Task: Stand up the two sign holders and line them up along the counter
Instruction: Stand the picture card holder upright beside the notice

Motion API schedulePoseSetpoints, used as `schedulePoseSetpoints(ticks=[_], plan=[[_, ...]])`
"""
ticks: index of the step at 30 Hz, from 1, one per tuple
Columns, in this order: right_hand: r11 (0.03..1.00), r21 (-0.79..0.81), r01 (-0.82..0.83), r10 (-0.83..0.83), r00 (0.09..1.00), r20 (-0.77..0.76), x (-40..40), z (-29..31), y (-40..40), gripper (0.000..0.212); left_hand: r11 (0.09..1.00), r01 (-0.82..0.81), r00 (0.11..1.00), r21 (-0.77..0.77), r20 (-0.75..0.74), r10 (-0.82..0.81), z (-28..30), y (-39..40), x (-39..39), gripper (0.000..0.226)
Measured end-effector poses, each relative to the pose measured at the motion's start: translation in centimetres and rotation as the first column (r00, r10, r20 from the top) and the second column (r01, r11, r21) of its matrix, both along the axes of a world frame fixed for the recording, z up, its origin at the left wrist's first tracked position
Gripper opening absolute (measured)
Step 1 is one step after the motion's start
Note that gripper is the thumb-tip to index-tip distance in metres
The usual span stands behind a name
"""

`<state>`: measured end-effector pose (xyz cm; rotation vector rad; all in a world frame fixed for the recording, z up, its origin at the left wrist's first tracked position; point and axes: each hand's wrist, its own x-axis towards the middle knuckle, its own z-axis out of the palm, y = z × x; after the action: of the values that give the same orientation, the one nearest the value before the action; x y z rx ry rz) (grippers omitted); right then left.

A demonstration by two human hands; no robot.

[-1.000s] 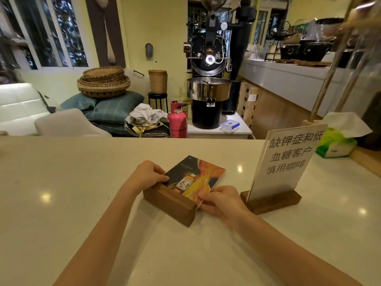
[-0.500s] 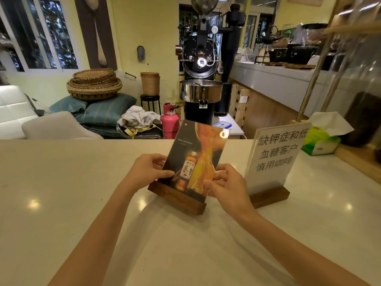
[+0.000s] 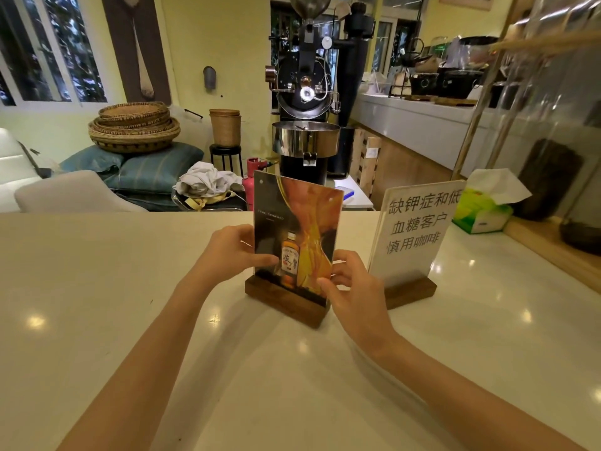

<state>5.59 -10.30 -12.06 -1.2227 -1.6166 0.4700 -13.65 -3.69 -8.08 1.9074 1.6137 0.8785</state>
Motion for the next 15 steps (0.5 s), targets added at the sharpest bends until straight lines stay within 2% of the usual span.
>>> schedulePoseSetpoints(ticks=[5,9,12,15], plan=[[1.000,0.008,-0.011,0.011,0.999,0.031,0.0,-0.3,-0.3,0.033,0.999,-0.042,0.999,-0.006,-0.032,0.041,0.5,-0.7,0.1,0.046],[0.998,-0.048,-0.039,0.039,0.999,0.002,0.5,0.0,-0.7,0.031,0.998,-0.038,0.997,-0.052,-0.071,0.035,0.8,-1.2,0.6,0.051],[0.997,-0.057,-0.049,0.046,0.998,-0.041,1.6,0.2,-1.2,0.027,0.995,-0.044,0.993,-0.088,-0.111,0.034,0.8,-1.4,0.8,0.059],[0.996,-0.085,0.022,-0.029,0.996,-0.090,4.7,0.4,-1.7,0.017,0.991,-0.043,0.996,-0.126,-0.081,0.033,0.4,-1.7,1.2,0.074]])
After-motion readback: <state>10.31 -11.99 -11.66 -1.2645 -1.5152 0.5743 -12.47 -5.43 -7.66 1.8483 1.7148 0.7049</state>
